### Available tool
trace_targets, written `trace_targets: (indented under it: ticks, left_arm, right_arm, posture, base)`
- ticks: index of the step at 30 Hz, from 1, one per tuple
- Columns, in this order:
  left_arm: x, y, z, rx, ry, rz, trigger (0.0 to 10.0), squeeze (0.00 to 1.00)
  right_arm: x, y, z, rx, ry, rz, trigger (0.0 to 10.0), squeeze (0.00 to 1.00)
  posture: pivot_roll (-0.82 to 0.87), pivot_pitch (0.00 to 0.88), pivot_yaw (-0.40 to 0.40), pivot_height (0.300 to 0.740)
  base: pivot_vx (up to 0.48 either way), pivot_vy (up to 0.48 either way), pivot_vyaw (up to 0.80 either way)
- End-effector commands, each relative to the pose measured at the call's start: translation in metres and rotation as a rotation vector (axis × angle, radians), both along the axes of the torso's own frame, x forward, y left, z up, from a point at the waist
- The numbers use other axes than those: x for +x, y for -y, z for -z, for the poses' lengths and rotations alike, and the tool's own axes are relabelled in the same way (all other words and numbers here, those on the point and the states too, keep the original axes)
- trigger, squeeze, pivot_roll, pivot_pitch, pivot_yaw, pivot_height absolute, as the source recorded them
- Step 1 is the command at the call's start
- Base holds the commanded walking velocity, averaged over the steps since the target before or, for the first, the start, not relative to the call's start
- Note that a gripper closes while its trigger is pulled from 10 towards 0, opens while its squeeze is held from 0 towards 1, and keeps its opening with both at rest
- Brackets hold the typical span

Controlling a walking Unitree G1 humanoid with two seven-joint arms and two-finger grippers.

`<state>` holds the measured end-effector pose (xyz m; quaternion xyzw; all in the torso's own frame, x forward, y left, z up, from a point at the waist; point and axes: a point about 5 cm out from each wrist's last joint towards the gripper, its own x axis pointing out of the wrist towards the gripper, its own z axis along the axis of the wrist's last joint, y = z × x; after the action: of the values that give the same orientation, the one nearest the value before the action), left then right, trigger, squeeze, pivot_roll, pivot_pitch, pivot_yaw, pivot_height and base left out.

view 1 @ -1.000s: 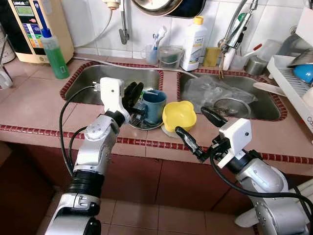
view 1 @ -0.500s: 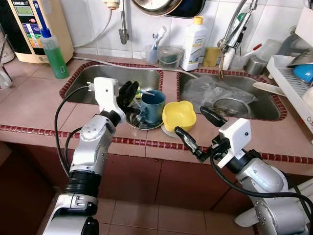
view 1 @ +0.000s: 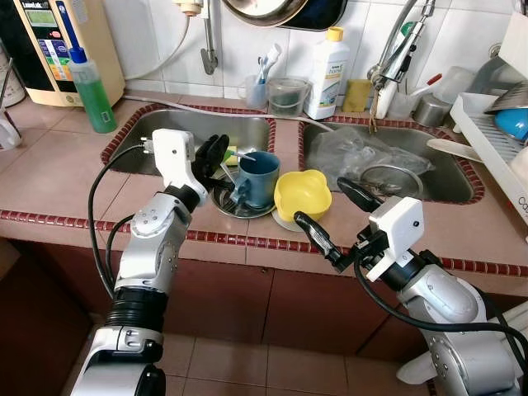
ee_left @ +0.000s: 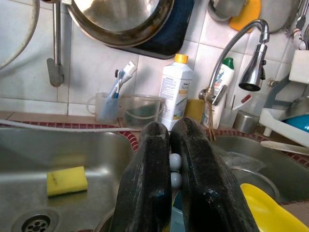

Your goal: Kitchen organization

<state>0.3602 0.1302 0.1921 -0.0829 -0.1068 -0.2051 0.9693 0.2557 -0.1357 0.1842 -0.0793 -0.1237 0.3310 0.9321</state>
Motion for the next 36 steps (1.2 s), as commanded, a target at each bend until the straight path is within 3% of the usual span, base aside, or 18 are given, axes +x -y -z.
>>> trace_targets:
  ticks: [1,2,15,22,26,34,36]
  left_arm:
    - [0.000,0.002,-0.007,0.005,0.030,0.017,2.5,0.00]
    - [0.000,0.002,-0.007,0.015,0.030,0.020,10.0,0.00]
    - [0.001,0.001,-0.031,0.089,0.103,0.117,10.0,0.00]
    - [-0.001,-0.003,-0.049,0.187,0.161,0.211,10.0,0.00]
    - [0.004,-0.015,-0.057,0.183,0.165,0.167,10.0,0.00]
    - [0.005,-0.016,-0.058,0.182,0.165,0.161,10.0,0.00]
    - [0.004,-0.030,-0.055,0.154,0.178,0.021,10.0,0.00]
  right_arm:
    - [0.002,0.001,0.000,-0.010,0.003,0.003,10.0,0.00]
    - [0.002,0.001,0.000,-0.010,0.004,0.003,10.0,0.00]
    - [0.003,0.000,0.000,-0.010,0.003,-0.005,10.0,0.00]
    - [0.004,0.000,0.000,-0.010,0.005,-0.004,10.0,0.00]
    - [0.005,0.002,-0.004,0.011,0.026,0.024,10.0,0.00]
    - [0.006,0.003,-0.004,0.015,0.028,0.029,10.0,0.00]
    - [0.017,0.018,-0.018,0.132,0.072,0.163,10.0,0.00]
  posture:
    - [-0.16,0.000,-0.005,0.740]
    - [-0.16,0.000,-0.005,0.740]
    - [-0.15,0.000,-0.007,0.740]
    - [-0.15,0.000,-0.003,0.740]
    - [-0.15,0.000,0.002,0.740]
    - [-0.15,0.000,0.002,0.740]
    - [-0.15,0.000,-0.008,0.740]
  base:
    - [0.000,0.000,0.00]
    - [0.000,0.000,0.00]
    - [0.000,0.000,0.00]
    - [0.000,0.000,0.00]
    - [0.000,0.000,0.00]
    - [0.000,0.000,0.00]
    - [0.000,0.000,0.00]
